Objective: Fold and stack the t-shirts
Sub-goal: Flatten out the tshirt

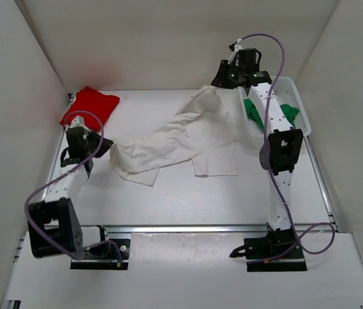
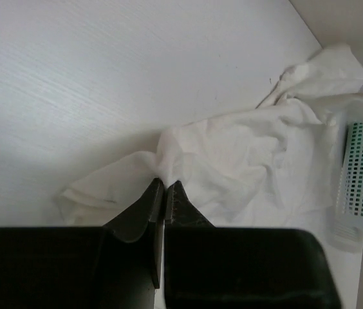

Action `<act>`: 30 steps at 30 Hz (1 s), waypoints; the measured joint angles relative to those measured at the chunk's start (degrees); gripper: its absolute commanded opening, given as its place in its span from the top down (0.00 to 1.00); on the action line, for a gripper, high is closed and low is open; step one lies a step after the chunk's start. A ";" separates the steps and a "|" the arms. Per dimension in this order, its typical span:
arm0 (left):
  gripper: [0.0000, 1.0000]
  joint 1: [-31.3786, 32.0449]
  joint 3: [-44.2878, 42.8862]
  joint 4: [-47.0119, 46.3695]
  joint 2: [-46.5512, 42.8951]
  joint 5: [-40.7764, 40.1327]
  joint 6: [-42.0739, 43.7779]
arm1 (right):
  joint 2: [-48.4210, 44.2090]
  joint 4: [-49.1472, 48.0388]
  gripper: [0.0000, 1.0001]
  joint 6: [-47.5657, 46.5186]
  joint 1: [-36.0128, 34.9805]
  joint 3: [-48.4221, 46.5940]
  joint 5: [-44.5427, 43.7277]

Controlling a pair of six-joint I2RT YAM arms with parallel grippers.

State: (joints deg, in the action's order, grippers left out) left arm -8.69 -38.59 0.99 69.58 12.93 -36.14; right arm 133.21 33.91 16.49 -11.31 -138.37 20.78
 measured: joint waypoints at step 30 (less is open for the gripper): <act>0.70 -4.28 -20.35 0.42 30.32 4.24 -1.44 | -62.77 -33.55 0.72 13.40 -0.66 110.49 -6.21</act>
State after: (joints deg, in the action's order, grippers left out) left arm -12.97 -58.94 1.41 99.90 17.17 -37.58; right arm 70.43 0.36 29.89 -11.97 -27.88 14.57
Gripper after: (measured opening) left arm 0.398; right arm 0.280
